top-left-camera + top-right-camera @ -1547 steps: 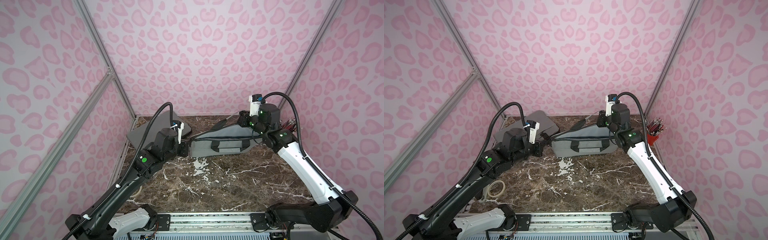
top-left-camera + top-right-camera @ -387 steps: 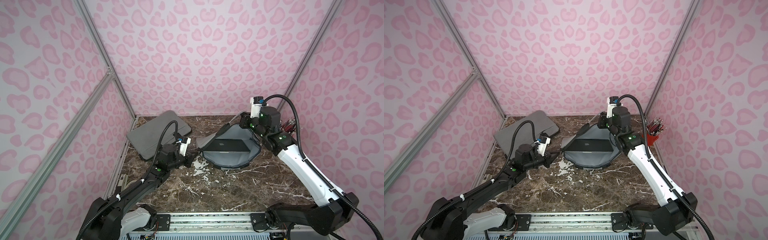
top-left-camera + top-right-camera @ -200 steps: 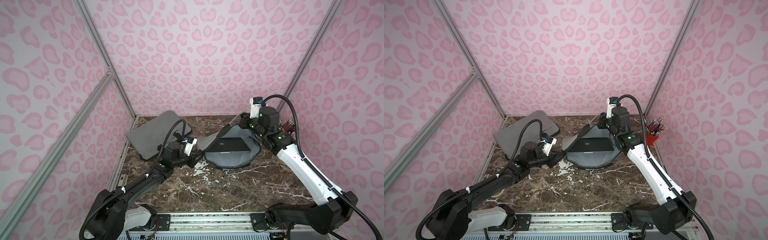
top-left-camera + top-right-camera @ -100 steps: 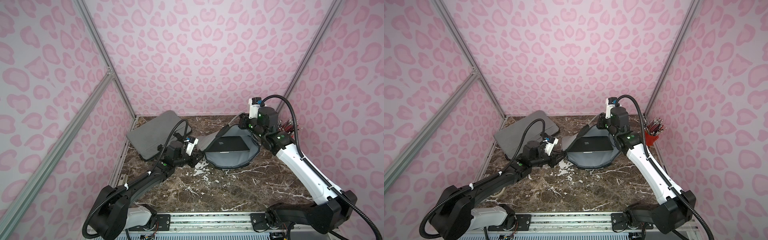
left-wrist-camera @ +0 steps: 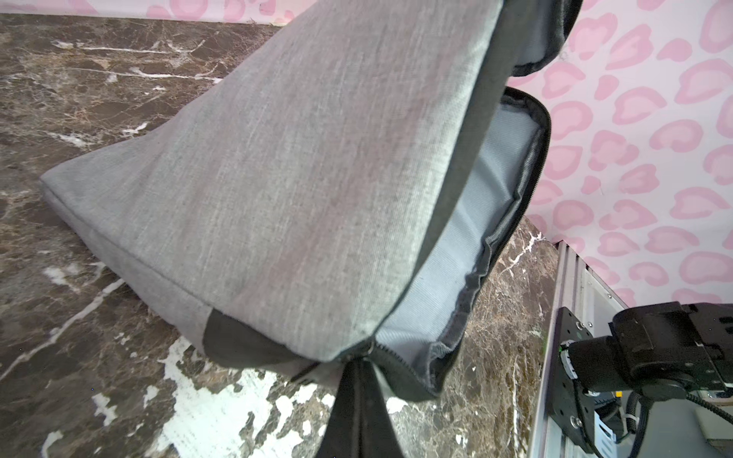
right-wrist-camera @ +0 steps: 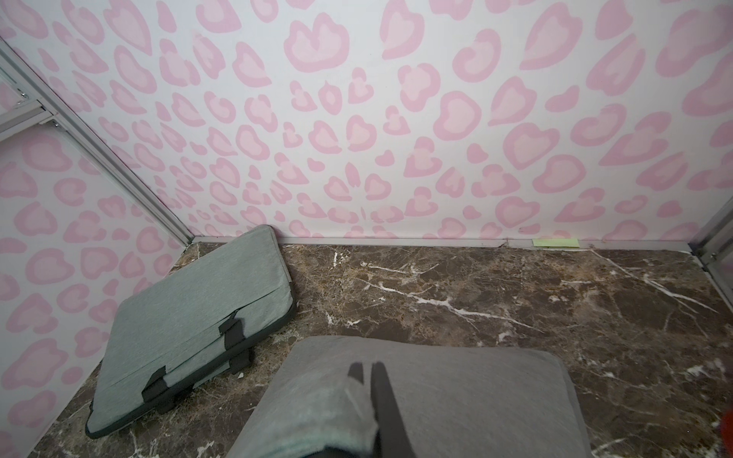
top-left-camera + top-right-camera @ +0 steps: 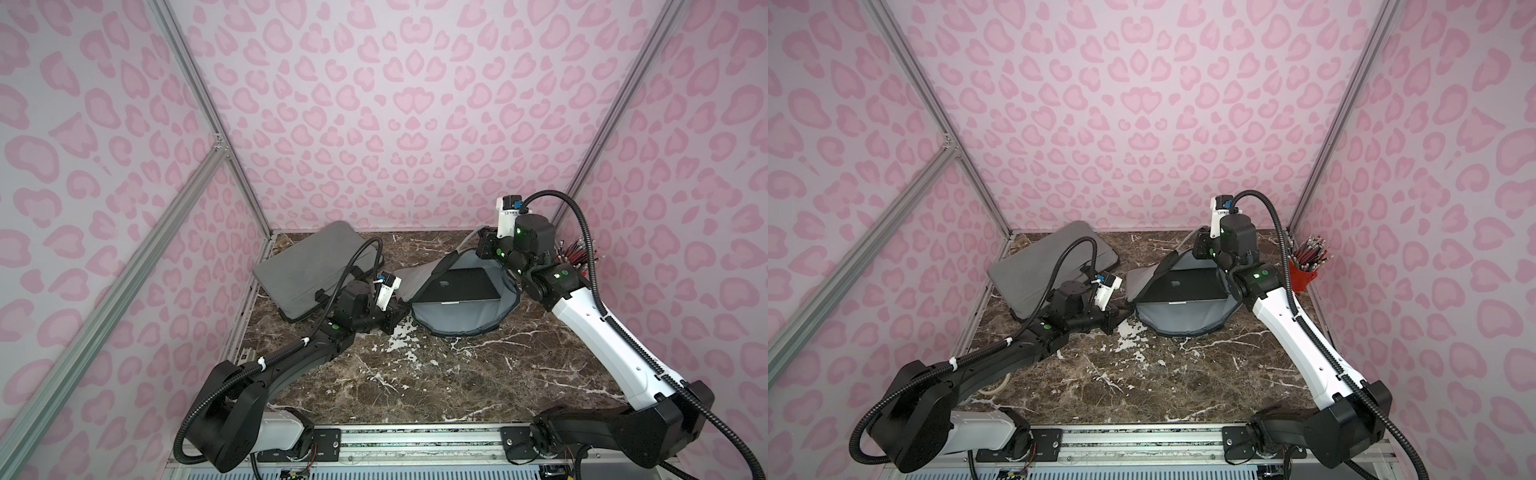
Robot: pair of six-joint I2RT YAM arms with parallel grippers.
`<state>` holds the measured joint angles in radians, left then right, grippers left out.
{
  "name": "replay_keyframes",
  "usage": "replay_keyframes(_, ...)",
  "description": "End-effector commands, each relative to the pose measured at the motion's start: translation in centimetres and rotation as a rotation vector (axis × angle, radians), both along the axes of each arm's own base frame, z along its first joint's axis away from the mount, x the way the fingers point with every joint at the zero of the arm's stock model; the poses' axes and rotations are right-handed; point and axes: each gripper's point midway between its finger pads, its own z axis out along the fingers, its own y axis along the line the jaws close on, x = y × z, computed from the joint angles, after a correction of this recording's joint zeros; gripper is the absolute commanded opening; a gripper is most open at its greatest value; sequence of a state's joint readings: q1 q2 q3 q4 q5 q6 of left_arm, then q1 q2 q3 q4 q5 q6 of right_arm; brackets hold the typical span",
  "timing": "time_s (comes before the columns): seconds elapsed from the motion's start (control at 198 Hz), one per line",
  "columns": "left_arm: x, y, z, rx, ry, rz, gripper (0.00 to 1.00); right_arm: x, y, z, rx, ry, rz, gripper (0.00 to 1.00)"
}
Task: Open the zippered laptop bag and take out the laptop
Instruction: Open the bag flap on the zippered laptop bag.
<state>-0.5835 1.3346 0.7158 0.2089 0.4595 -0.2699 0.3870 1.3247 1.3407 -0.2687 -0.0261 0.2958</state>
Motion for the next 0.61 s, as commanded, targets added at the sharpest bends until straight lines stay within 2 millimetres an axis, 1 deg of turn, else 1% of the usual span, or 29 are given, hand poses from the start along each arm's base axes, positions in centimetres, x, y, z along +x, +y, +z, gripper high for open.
replay_keyframes(0.0,0.6,0.1,1.3,-0.019,-0.047,0.025,0.00,0.4,0.1,3.2,0.051,-0.107,-0.008,0.00)
replay_keyframes(0.272,0.8,2.3,-0.1,0.050,-0.037,0.129,0.01,0.3,-0.4,3.5,0.043,-0.116,-0.028,0.00)
replay_keyframes(0.54,1.4,3.6,-0.2,0.072,-0.039,0.196,0.01,0.1,-0.4,3.6,0.038,-0.115,-0.022,0.00)
replay_keyframes(0.6,1.4,3.8,-0.3,0.083,-0.035,0.196,0.01,0.0,-0.3,3.1,0.032,-0.109,-0.018,0.00)
